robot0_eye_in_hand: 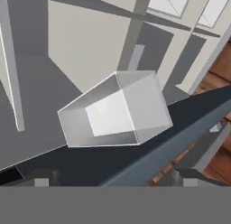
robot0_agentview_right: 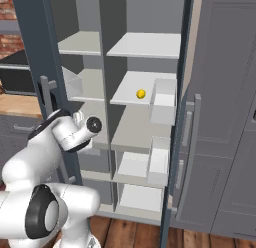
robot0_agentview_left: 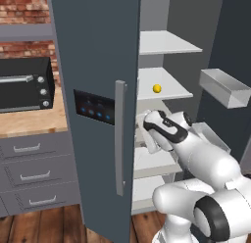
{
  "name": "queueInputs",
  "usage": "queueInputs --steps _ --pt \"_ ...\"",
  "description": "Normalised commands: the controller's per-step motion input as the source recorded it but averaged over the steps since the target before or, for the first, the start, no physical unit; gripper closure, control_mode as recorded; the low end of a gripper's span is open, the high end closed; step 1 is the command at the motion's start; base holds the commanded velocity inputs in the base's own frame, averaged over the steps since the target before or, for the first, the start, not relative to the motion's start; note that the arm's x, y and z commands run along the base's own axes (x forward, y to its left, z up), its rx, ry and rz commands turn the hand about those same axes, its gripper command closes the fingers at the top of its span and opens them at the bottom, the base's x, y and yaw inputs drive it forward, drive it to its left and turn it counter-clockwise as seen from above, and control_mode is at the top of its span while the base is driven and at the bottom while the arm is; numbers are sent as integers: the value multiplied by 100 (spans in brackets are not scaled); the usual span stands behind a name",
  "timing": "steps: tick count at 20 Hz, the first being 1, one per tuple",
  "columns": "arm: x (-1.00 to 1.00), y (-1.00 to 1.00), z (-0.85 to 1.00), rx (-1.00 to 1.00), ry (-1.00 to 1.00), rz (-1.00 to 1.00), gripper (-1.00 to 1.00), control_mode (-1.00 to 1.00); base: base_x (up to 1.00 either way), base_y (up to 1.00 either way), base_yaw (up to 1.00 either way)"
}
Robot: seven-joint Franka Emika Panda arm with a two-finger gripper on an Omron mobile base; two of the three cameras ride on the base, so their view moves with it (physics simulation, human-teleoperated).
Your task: Retrieve a lemon from the fridge and place it on the cutting board with the fish.
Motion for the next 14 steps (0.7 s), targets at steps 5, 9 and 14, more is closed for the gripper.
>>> queueInputs --steps 5,9,14 --pt "4 17 0 0 8 13 -100 -100 0 0 0" --pt "6 23 0 1 21 9 -100 -100 0 0 0" --pt "-2 36 0 4 18 11 -100 -100 0 0 0"
